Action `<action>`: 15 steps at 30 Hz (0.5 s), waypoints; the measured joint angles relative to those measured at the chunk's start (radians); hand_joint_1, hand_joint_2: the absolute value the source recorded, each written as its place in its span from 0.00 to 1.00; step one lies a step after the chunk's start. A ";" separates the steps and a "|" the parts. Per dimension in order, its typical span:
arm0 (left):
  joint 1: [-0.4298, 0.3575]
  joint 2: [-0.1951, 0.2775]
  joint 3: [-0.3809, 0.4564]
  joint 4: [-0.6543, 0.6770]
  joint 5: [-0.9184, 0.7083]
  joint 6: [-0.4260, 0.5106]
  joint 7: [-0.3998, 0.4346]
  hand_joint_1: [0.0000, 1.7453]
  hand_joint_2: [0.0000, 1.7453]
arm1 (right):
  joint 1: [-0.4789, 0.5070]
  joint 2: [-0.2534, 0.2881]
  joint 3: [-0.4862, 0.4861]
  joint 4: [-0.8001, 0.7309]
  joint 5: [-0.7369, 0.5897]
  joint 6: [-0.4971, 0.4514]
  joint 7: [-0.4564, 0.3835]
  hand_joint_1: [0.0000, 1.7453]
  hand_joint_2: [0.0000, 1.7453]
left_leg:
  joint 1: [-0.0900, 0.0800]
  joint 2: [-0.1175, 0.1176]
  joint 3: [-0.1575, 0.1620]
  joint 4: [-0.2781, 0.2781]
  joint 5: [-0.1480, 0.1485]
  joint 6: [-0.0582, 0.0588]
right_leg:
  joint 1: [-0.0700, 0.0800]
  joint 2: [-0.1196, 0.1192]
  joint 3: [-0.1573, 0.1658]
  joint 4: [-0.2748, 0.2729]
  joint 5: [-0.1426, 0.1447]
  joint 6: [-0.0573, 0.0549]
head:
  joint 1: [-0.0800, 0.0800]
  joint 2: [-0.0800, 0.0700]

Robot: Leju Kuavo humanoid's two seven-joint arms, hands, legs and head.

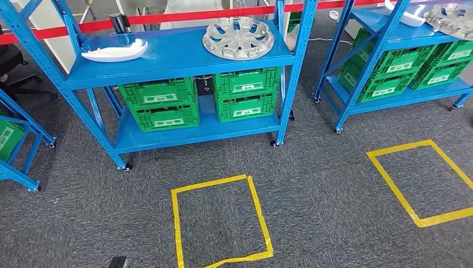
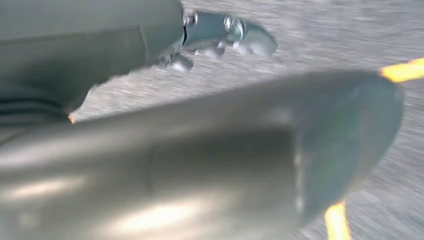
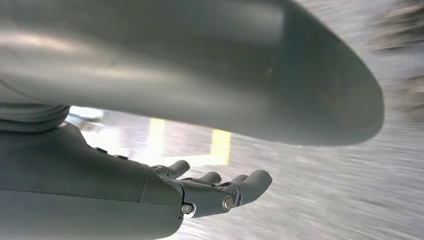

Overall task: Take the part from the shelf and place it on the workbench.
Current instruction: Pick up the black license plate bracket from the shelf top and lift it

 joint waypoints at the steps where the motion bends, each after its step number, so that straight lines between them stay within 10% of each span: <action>1: 0.014 0.000 0.000 0.015 0.000 0.000 0.001 0.00 0.00 | -0.015 0.000 0.000 -0.016 0.000 0.000 0.000 0.00 0.00 | 0.000 0.003 0.001 -0.001 -0.003 -0.003 | -0.001 0.000 0.001 -0.002 0.000 -0.006 | 0.000 0.000; 6: 0.134 -0.003 0.000 0.158 0.000 0.000 0.003 0.00 0.00 | -0.140 0.003 0.000 -0.160 0.000 0.000 -0.001 0.00 0.00 | 0.000 0.015 -0.005 0.064 -0.014 -0.028 | -0.007 0.003 0.030 -0.016 0.012 -0.046 | -0.006 0.000; 11: 0.232 0.005 -0.001 0.297 0.000 0.000 0.003 0.00 0.00 | -0.240 0.002 -0.001 -0.295 0.000 0.000 -0.001 0.00 0.00 | 0.008 0.019 -0.170 0.279 -0.097 -0.043 | -0.008 0.026 0.050 -0.018 -0.006 -0.055 | -0.017 0.000; 15: 0.213 0.006 -0.001 0.287 0.000 0.000 0.001 0.00 0.00 | -0.212 0.002 -0.001 -0.290 0.000 0.000 0.002 0.00 0.00 | 0.007 0.030 -0.120 0.078 0.038 -0.037 | -0.008 0.025 0.078 -0.020 -0.030 -0.041 | -0.018 0.000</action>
